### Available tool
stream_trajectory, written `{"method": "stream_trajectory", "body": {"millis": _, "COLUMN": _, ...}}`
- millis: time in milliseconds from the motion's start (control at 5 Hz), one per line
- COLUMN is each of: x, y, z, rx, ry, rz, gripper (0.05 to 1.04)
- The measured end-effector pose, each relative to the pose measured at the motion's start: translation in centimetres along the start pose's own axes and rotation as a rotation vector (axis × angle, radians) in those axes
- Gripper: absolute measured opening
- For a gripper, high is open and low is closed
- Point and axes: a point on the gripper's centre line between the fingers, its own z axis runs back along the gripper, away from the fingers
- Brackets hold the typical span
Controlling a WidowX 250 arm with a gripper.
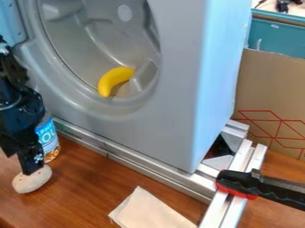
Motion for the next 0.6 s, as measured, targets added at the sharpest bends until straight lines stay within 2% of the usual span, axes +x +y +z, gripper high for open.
{"method": "stream_trajectory", "body": {"millis": 200, "x": 0.1, "y": 0.6, "z": -1.3, "rx": -0.002, "ry": 0.042, "rz": 0.01, "gripper": 1.005}}
{"method": "stream_trajectory", "body": {"millis": 400, "x": -0.1, "y": 2.1, "z": -1.3, "rx": 0.093, "ry": 0.056, "rz": 0.062, "gripper": 1.005}}
{"method": "stream_trajectory", "body": {"millis": 600, "x": -0.3, "y": 2.6, "z": -2.4, "rx": 0.111, "ry": 0.085, "rz": 0.066, "gripper": 1.005}}
